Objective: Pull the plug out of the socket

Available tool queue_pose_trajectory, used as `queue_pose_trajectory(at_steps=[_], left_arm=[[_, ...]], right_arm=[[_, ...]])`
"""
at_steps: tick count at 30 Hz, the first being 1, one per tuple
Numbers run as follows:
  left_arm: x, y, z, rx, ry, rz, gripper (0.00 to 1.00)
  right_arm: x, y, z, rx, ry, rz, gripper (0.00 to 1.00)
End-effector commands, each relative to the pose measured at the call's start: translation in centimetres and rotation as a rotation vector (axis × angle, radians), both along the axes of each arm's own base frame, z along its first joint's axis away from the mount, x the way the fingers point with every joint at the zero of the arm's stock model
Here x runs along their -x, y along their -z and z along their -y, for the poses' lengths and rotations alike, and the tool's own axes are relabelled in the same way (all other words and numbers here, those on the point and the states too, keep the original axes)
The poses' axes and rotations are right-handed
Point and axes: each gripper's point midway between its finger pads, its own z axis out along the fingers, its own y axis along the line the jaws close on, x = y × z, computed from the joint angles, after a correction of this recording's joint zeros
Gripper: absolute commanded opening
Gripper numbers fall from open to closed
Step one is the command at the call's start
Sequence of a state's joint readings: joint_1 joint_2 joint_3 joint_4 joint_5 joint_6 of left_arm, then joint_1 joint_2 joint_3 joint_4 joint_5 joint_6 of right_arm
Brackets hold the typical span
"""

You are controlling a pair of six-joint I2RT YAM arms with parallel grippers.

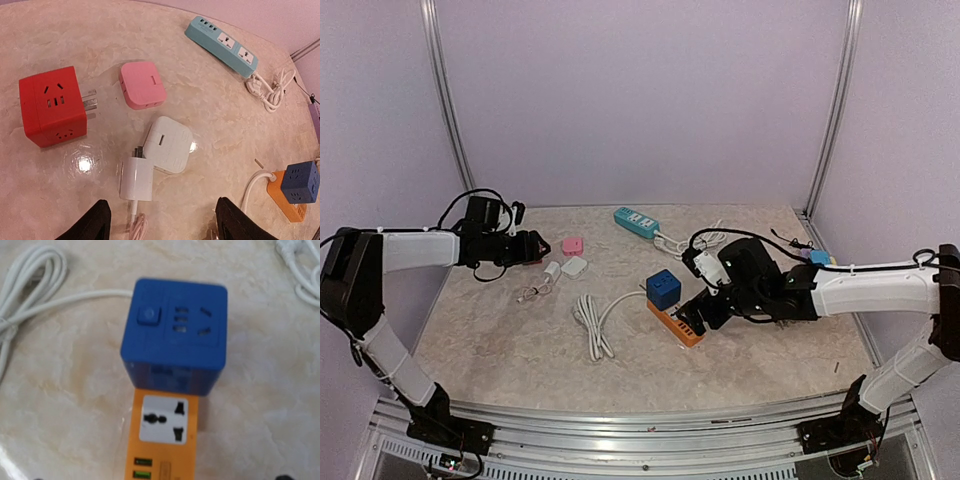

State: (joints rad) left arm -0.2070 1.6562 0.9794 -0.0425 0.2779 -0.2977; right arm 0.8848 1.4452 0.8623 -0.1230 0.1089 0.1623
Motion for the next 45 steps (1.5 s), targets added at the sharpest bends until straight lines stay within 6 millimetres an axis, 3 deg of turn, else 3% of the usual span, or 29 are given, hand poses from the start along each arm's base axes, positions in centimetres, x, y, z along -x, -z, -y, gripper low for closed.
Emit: queue_pose_trajectory(at_steps=[1, 6, 10, 16, 18, 19, 25, 34, 45], left_arm=[[1.5, -3.9, 1.9, -0.029, 0.066, 0.082, 0.72], [3.7, -7.7, 7.0, -0.058, 0.223, 0.172, 0.75], [5.5, -9.1, 11.0, -0.062, 0.335, 0.203, 0.76], [7.8, -7.2, 17.2, -0.113, 0.515, 0.177, 0.81], [8.4, -6.4, 19.3, -0.136, 0.573, 0.163, 0.97], [8.7, -5.9, 20.2, -0.139, 0.603, 0.154, 0.99], [9.6, -3.9, 25.1, -0.185, 0.744, 0.123, 0.99], [8.7, -0.4, 28.0, -0.293, 0.803, 0.074, 0.99], [9.0, 3.1, 29.6, -0.37, 0.857, 0.04, 0.87]], right_arm=[[0.3, 0.7, 1.1, -0.007, 0.025, -0.002, 1.0], [0.7, 2.7, 1.9, 0.021, 0.039, -0.023, 0.99], [0.7, 4.4, 2.5, 0.048, 0.056, -0.034, 0.99], [1.0, 6.3, 2.8, 0.063, 0.059, -0.06, 0.99], [0.9, 6.5, 2.8, 0.054, 0.061, -0.055, 0.99], [0.9, 6.6, 2.8, 0.053, 0.062, -0.057, 0.99], [0.9, 7.9, 3.1, 0.066, 0.069, -0.066, 0.99], [0.9, 9.1, 3.5, 0.071, 0.079, -0.077, 0.99], [0.3, 9.8, 2.6, 0.058, 0.058, -0.072, 0.98]])
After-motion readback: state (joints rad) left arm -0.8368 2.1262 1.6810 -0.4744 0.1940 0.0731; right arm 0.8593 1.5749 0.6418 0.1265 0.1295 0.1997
